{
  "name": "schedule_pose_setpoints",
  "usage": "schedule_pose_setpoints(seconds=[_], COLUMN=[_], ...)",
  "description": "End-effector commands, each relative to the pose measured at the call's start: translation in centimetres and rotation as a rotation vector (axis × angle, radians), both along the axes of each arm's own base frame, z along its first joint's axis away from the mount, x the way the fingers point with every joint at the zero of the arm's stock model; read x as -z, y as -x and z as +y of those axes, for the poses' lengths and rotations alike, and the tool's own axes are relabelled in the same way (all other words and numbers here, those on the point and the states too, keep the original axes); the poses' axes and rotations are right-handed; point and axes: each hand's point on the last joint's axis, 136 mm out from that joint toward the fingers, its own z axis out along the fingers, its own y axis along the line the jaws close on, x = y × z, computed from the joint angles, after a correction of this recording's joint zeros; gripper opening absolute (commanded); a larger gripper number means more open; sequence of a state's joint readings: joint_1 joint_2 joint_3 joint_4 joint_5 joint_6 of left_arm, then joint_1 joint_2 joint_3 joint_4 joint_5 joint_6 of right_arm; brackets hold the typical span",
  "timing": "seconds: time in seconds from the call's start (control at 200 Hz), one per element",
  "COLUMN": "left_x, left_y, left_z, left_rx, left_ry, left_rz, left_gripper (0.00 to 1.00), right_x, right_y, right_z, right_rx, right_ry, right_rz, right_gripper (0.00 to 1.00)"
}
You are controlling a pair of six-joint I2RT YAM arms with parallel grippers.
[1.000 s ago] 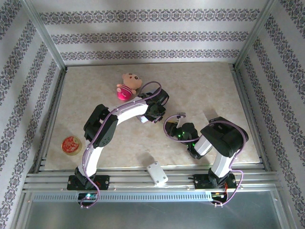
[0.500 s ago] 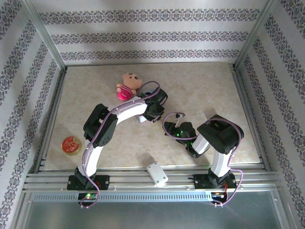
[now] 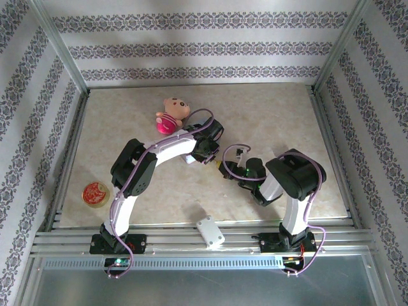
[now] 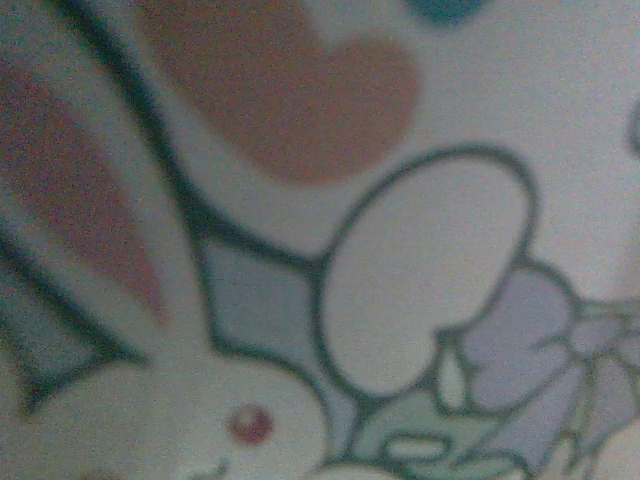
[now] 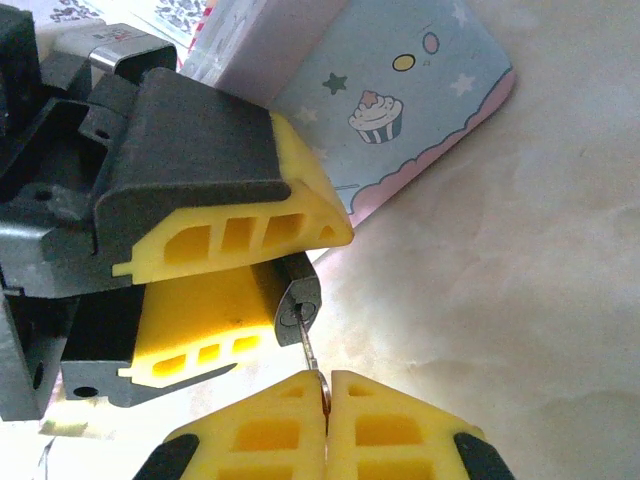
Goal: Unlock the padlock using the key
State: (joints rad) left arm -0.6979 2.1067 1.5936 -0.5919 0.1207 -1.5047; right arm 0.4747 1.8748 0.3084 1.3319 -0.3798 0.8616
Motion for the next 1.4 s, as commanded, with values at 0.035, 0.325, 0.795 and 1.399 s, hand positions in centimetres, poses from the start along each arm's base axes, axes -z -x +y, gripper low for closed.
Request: schedule_pose_setpoints(seconds=[0.035,0.325,0.795,1.399], left_x=[-1.1,-1.3,-0.6,-0.2], left_y=[2.5,2.7,2.8,2.8], left_z=[-2.0,-2.2,-2.4,-3.2], left_rx=[0.063,0.074,0.072,0.100], left_ry=[0.110,0.127,0.133,0.159], left_rz=[0.072,0.076,0.099,0.092], left_gripper=[0.19,0.18,0.18,0.18], right_x=[-2.4,-2.7,-4.5,-4.6], right_y=[-0.7,-1.7,-2.3,-3.1], right_z=[0.5,0.6,0.7,2.1], right_rx=[-0.056,-0.108,-0.091,-0.107], right_ry=[-0.077,-0.126,-0.140,-0.136], right_rz=[-0.049,-0.029,-0.074,-0.099], right_gripper=[0.00,0.00,0.00,0.00])
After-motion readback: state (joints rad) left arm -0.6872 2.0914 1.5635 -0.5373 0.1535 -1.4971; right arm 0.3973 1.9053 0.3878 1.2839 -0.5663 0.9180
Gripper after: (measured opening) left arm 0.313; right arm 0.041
